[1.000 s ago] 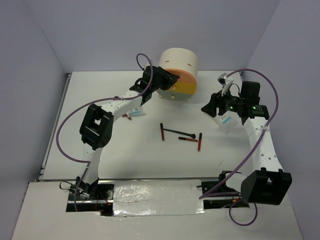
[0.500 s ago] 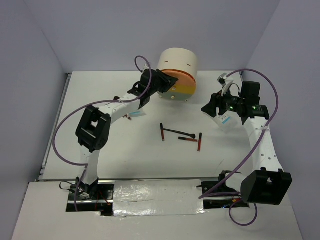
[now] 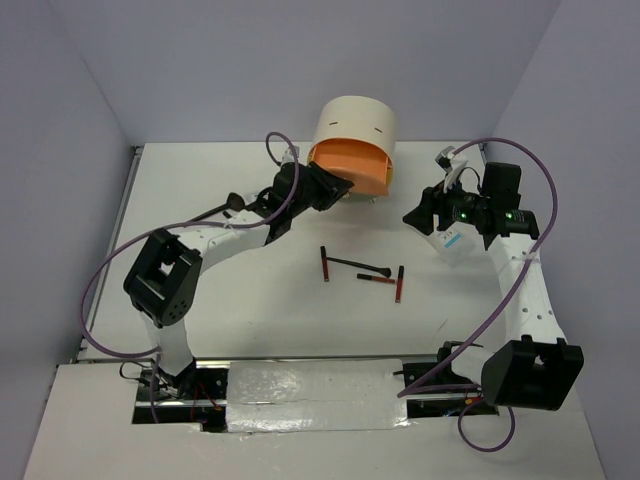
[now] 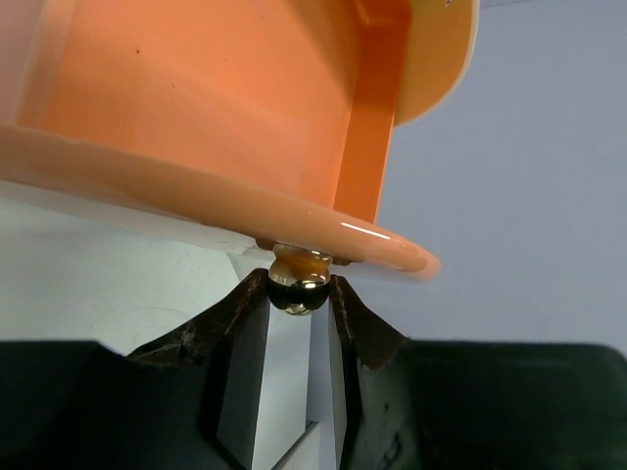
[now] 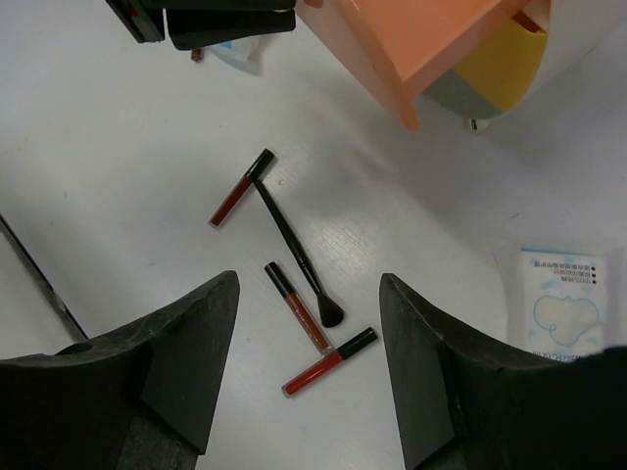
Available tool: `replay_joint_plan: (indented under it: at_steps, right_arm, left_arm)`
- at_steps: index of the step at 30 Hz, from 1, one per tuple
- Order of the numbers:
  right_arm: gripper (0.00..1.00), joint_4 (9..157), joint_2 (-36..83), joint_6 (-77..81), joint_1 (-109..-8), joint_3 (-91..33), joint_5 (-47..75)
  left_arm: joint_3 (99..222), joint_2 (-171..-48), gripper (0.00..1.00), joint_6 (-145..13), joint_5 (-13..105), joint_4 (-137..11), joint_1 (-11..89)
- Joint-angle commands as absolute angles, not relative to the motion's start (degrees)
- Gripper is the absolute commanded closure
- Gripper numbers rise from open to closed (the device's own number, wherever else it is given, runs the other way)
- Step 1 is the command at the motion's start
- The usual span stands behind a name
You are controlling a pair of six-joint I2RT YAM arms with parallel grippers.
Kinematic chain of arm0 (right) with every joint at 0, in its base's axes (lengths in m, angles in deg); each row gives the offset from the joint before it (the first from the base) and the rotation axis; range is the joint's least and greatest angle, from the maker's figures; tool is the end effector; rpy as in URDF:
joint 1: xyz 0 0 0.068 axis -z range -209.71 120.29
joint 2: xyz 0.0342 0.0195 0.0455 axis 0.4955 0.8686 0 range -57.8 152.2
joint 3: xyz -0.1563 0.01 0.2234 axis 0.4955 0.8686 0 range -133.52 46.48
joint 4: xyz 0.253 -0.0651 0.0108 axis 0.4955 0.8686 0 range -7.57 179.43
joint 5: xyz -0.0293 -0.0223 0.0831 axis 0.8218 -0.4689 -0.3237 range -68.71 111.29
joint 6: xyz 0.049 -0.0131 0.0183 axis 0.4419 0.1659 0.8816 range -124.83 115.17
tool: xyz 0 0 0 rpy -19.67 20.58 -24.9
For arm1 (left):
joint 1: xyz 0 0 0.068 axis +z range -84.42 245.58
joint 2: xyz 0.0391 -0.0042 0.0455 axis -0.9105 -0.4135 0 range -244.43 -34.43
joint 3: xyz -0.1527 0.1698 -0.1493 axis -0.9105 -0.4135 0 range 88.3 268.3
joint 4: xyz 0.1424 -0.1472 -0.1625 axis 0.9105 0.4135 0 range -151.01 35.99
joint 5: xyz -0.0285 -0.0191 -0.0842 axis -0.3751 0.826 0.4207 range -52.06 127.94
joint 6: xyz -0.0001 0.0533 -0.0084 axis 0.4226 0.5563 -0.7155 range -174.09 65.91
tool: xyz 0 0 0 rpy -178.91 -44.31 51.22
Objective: Organize the makeup
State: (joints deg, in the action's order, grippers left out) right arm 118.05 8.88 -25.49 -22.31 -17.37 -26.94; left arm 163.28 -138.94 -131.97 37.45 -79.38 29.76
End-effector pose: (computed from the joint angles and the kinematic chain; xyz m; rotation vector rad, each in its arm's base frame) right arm 0.2411 -0.0045 0.3431 -0.6640 1.9467 0.6378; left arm 0.3541 -0.2551 0.2793 -0.7246 1.8652 -1.3725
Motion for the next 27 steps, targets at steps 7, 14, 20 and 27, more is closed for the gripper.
replay_joint_plan:
  at_steps: [7,14,20,27]
  right_arm:
    - [0.13,120.48,9.35,-28.55,-21.88,-19.17,-26.00]
    - [0.02,121.63,11.37,-34.70,-21.88,-19.96,-20.55]
    - [0.07,121.10,14.79,-40.24,-21.88,-20.14,-10.89]
    - [0.14,121.81,24.45,-45.70,-21.97,-19.97,1.24]
  left_arm:
    - [162.04,-136.13,0.47,-131.17,36.71,-82.81,29.45]
    - [160.29,-133.58,0.34,-130.38,36.71,-83.16,29.45]
    - [159.06,-129.54,0.34,-126.08,37.32,-80.09,29.45]
    - [153.52,-120.15,0.33,-117.57,35.48,-75.26,29.45]
